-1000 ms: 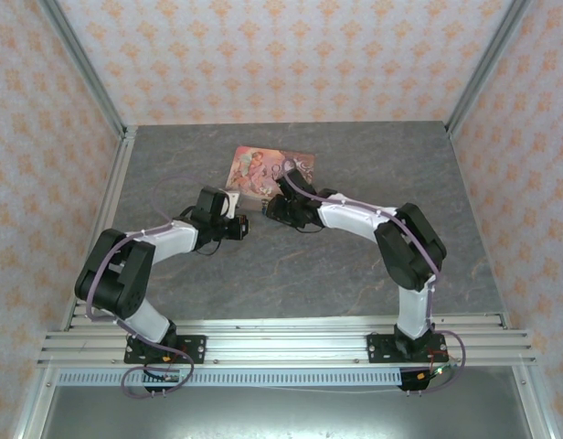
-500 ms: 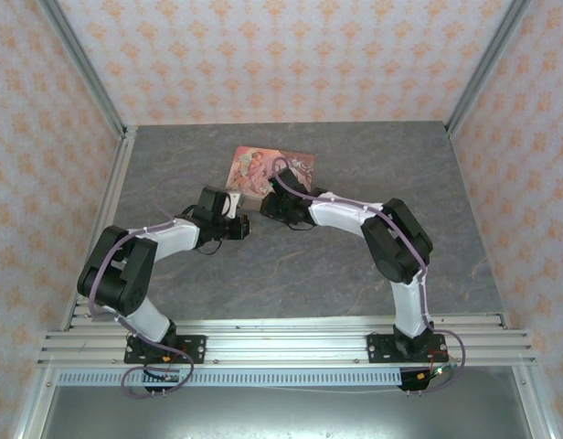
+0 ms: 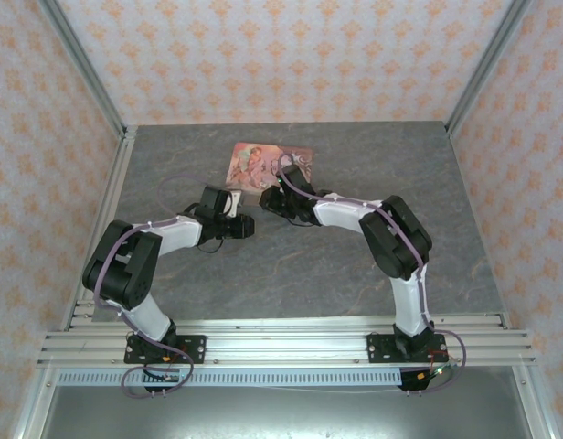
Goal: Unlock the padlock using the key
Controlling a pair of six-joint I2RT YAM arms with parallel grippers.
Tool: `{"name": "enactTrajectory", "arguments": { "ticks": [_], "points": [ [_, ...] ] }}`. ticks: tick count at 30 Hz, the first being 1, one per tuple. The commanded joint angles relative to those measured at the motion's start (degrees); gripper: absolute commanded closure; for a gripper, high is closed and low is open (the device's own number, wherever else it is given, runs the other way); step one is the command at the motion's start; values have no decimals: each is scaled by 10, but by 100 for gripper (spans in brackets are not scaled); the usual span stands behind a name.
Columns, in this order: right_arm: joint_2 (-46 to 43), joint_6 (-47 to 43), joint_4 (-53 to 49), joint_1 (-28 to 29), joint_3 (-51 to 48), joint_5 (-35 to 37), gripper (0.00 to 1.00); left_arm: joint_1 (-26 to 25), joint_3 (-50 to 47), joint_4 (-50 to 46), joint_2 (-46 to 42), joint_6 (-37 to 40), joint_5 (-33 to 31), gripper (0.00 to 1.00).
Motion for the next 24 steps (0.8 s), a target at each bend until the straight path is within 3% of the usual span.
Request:
{"name": "enactTrajectory", "arguments": {
  "ticks": [1,8,10,16,21,24],
  "points": [
    [-4,8,27,-5,1,3,71,13,15,22,-18,2,0,65],
    [-16,-7,-27,-6,10,41,67,19,21,94,-19,49,10,61],
    [-22,-36,-76,4,22,91,63,30,56,56,-10,48,12,61],
    [-10,-100,-218,63,88,276,62,58,108,-6,-23,36,21,60],
    [33,-90,-282,95,148,368,61,72,110,-42,-50,36,16,60],
    [56,-75,-303,103,172,385,61,82,99,-58,-68,38,15,60]
  ]
}}
